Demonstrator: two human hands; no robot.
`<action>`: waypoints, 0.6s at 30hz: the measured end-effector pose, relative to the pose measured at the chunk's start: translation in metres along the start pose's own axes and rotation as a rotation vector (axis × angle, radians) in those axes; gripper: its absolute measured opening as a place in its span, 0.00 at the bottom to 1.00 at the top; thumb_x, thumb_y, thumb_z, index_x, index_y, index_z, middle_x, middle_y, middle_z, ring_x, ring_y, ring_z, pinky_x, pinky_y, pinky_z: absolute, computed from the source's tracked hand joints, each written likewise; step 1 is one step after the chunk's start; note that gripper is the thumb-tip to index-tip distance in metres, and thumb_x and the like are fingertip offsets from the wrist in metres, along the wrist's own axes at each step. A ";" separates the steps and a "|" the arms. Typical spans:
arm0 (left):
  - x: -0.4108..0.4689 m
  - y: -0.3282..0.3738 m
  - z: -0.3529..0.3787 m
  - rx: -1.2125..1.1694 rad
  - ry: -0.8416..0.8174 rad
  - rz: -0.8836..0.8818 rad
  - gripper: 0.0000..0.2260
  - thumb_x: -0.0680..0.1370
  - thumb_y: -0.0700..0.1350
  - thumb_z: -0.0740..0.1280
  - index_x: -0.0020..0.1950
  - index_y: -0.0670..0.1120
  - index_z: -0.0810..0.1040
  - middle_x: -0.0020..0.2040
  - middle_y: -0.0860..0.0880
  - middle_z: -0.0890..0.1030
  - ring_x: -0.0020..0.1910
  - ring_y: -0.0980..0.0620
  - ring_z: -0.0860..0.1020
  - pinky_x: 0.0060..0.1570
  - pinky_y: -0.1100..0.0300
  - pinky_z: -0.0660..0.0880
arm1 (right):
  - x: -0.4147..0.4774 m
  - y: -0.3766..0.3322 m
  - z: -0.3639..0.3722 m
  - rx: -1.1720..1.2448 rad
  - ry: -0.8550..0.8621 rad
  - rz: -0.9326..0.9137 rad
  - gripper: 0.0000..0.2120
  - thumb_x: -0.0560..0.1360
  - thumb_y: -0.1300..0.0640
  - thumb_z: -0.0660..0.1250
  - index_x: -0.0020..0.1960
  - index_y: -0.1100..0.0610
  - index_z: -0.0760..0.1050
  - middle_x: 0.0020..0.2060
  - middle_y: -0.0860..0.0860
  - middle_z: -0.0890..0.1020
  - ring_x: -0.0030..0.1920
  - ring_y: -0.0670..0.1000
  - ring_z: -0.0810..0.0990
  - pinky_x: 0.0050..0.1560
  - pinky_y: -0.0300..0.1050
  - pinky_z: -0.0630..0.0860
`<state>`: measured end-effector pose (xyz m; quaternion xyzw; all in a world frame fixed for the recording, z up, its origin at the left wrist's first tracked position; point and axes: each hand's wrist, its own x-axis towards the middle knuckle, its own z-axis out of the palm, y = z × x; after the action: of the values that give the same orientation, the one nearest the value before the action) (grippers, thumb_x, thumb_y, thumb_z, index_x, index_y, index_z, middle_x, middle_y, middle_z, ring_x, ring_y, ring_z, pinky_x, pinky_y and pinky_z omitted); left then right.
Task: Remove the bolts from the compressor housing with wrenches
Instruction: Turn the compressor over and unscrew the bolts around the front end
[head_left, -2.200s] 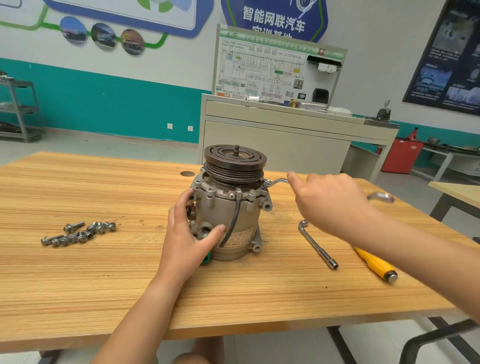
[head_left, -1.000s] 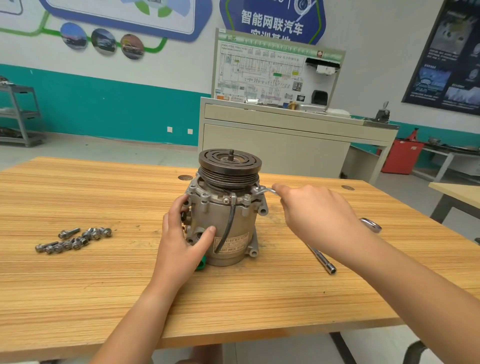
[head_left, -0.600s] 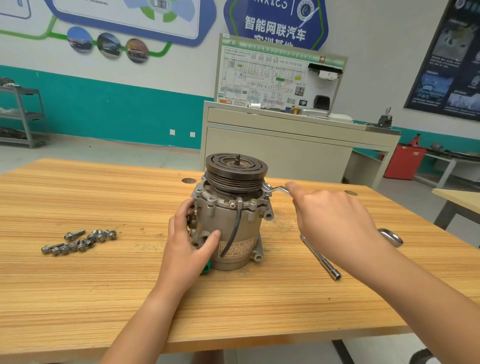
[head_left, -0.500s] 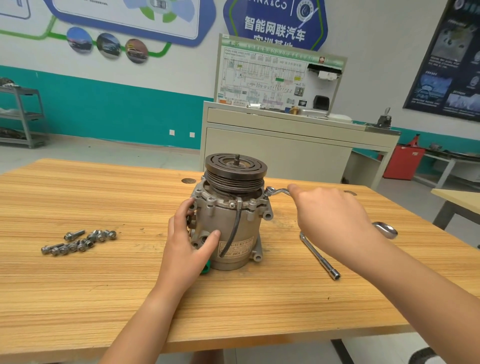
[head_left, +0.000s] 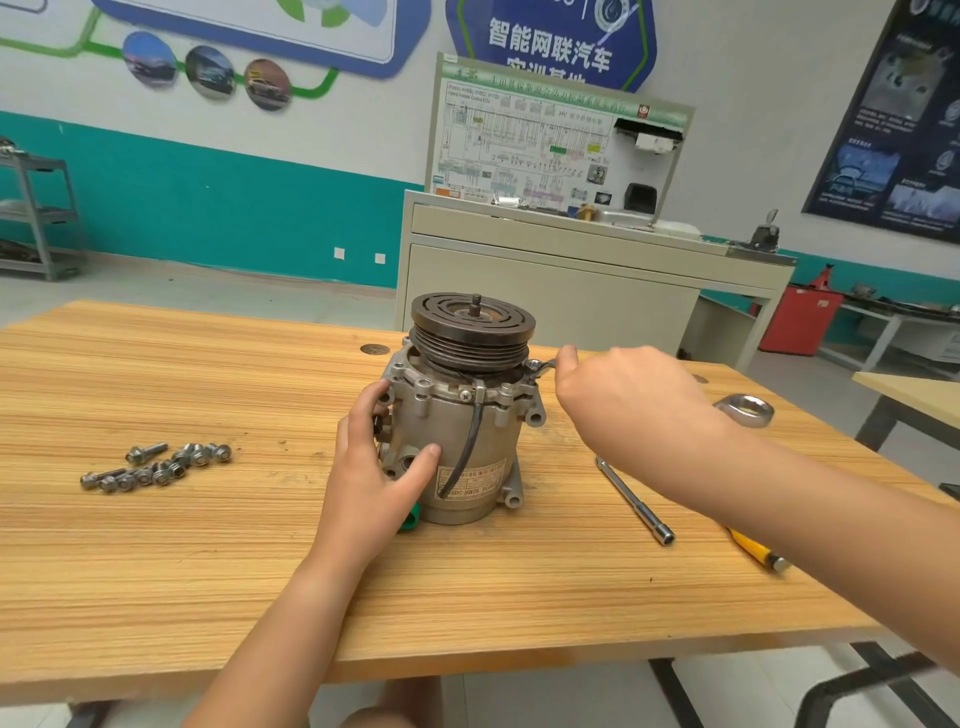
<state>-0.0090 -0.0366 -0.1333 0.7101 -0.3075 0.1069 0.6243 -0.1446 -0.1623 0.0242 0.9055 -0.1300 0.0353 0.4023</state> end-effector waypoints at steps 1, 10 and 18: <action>0.000 0.000 0.000 -0.001 0.001 0.000 0.33 0.72 0.49 0.72 0.66 0.69 0.56 0.68 0.54 0.66 0.62 0.63 0.66 0.51 0.71 0.62 | 0.001 0.001 -0.002 -0.022 0.002 -0.028 0.21 0.74 0.69 0.58 0.67 0.64 0.65 0.27 0.49 0.61 0.24 0.50 0.60 0.20 0.42 0.58; 0.002 -0.002 0.000 0.001 -0.001 0.001 0.33 0.72 0.49 0.72 0.69 0.64 0.58 0.67 0.53 0.68 0.62 0.60 0.67 0.54 0.65 0.65 | 0.010 0.019 0.018 0.056 0.011 -0.010 0.12 0.79 0.59 0.54 0.62 0.58 0.65 0.27 0.48 0.63 0.28 0.50 0.66 0.26 0.41 0.63; 0.002 -0.002 -0.001 -0.025 -0.007 0.014 0.32 0.72 0.49 0.71 0.68 0.67 0.57 0.68 0.54 0.67 0.64 0.59 0.68 0.57 0.60 0.68 | 0.013 0.033 0.035 0.137 0.111 -0.080 0.18 0.78 0.53 0.51 0.66 0.54 0.62 0.27 0.48 0.68 0.26 0.47 0.66 0.23 0.40 0.59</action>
<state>-0.0065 -0.0358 -0.1335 0.7004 -0.3159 0.1047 0.6315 -0.1427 -0.2124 0.0265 0.9320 -0.0687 0.0783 0.3472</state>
